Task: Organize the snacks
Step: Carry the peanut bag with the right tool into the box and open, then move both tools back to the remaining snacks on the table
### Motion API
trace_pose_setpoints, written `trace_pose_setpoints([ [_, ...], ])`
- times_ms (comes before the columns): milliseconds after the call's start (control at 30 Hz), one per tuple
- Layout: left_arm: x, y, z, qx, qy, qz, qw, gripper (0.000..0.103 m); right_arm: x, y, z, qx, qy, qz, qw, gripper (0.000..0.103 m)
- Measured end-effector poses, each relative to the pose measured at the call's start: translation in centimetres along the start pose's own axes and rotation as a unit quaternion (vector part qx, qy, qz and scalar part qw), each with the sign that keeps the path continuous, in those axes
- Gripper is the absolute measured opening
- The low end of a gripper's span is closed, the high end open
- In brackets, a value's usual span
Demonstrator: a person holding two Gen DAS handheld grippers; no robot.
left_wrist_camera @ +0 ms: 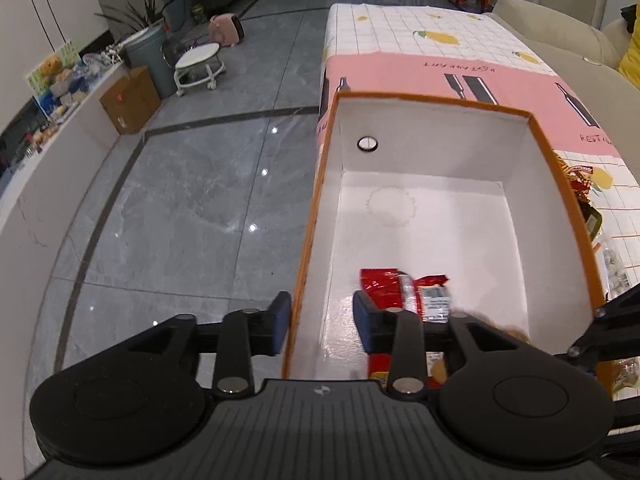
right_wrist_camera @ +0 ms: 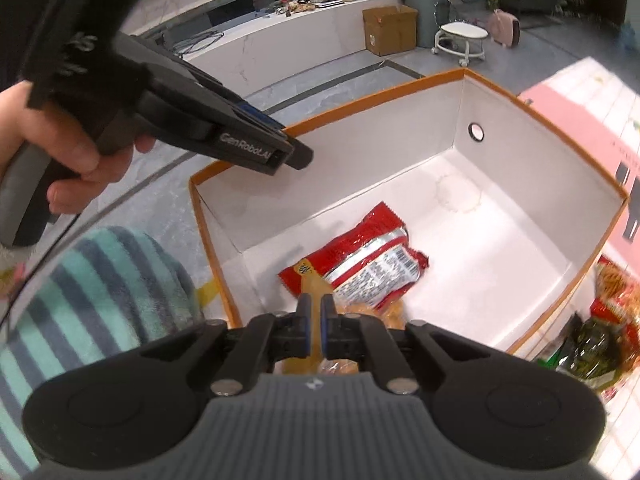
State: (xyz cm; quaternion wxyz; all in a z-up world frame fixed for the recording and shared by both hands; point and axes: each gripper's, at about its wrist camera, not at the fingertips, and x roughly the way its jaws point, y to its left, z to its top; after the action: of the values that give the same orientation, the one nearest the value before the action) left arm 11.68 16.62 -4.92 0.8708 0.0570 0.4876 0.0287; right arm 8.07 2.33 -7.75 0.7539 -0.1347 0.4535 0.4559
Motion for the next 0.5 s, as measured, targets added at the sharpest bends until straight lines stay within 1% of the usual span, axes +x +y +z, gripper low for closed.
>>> trace_pose_setpoints([
  [33, -0.3, -0.3, 0.1, 0.002, -0.002, 0.004, 1.0000, 0.048, -0.5, 0.0, -0.1, 0.005, -0.003, 0.002, 1.000, 0.008],
  [100, -1.1, -0.9, 0.2, 0.003, -0.004, 0.000, 1.0000, 0.048, -1.1, -0.2, 0.1, 0.011, -0.010, 0.000, 1.000, 0.027],
  [233, -2.9, -2.2, 0.2, -0.005, -0.016, -0.022, 0.9996, 0.051, -2.9, 0.0, -0.1, 0.022, -0.028, -0.011, 0.999, 0.030],
  [333, -4.5, -3.4, 0.1, -0.007, -0.031, -0.034, 0.9989, 0.052, -4.6, 0.1, -0.5, 0.025, -0.046, -0.030, 0.998, 0.036],
  [400, -5.6, -4.2, 0.0, -0.010, -0.044, -0.042, 0.9981, 0.053, -5.6, 0.0, -0.9, 0.030, -0.059, -0.046, 0.997, 0.042],
  [500, -7.0, -5.8, -0.2, -0.012, -0.066, -0.042, 0.9969, 0.054, -8.0, -0.3, -2.0, 0.039, -0.087, -0.078, 0.992, 0.047],
])
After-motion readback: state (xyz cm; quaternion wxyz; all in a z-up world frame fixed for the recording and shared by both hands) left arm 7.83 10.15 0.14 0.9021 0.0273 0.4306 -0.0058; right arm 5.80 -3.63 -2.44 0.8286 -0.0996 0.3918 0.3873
